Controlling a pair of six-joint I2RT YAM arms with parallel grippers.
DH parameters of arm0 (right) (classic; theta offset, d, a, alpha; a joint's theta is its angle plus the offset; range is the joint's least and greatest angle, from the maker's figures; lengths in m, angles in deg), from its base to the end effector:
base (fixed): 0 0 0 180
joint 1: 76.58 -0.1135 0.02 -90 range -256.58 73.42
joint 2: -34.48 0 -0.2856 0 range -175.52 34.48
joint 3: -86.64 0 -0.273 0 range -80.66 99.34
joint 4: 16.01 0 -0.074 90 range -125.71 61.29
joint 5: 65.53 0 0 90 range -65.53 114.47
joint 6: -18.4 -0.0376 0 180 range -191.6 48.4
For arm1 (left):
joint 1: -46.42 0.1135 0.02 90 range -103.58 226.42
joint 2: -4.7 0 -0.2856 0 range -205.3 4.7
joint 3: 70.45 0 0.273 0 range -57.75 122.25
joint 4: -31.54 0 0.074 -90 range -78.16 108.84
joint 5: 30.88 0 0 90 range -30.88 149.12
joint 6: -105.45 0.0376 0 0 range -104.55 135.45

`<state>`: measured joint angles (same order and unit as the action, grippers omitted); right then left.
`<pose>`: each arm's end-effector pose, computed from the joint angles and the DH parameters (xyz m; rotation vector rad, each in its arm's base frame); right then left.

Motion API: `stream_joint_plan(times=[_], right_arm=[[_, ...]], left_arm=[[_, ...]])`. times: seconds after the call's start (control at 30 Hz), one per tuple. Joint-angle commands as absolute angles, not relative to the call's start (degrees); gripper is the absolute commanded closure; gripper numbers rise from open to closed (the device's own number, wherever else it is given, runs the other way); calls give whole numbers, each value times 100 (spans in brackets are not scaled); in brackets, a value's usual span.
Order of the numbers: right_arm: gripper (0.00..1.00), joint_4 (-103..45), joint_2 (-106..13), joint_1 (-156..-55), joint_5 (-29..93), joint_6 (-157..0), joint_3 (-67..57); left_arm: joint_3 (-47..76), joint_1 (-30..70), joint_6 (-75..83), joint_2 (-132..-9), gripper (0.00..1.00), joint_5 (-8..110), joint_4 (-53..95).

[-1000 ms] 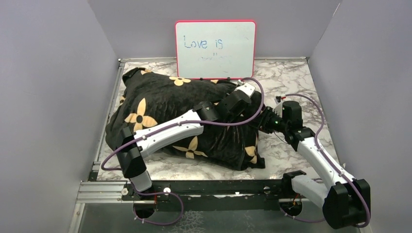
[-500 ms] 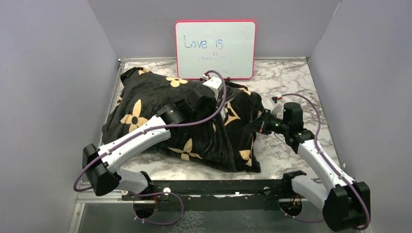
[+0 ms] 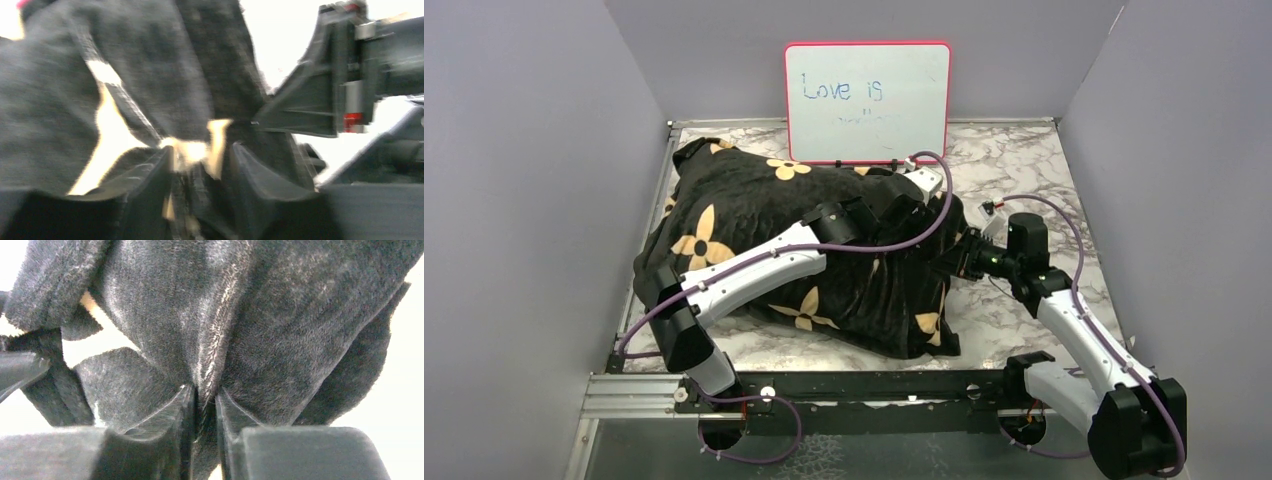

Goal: Remove the pillowcase from the pillow
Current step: Remove the pillow from the pillowcase.

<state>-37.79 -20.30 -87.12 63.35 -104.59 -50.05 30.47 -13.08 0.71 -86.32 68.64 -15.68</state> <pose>0.2014 0.0615 0.2359 0.0168 2.2335 1.1586 0.1994 -0.3263 0.3786 0.7750 2.1271 -0.5257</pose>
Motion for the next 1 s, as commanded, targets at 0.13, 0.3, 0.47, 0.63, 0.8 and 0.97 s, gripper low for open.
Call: stream_joint_plan(times=[0.13, 0.3, 0.47, 0.63, 0.8, 0.97], right_arm=[[19, -5204, -1969, -8749, 5224, -10822, -4206], [0, -4866, -1525, -8754, 5227, -10621, -4160], [0, -4873, -1496, -8752, 6292, -10369, -3856], [9, -4682, -1568, -8763, 6702, -10355, -3609], [16, -5247, -1982, -9191, 5889, -10129, -2925], [21, -5701, -2622, -10616, 4161, -10232, -2284]], left_arm=[[3071, -1392, -229, -8528, 99, 9430, -2836], [2709, -1304, -323, -8104, 100, 9425, -2744], [2229, -1293, -546, -7690, 100, 9143, -2338], [1840, -1223, -609, -7386, 100, 8937, -1997], [1661, -1181, -669, -7217, 100, 8827, -1858], [1535, -1133, -672, -7124, 100, 8687, -1716]])
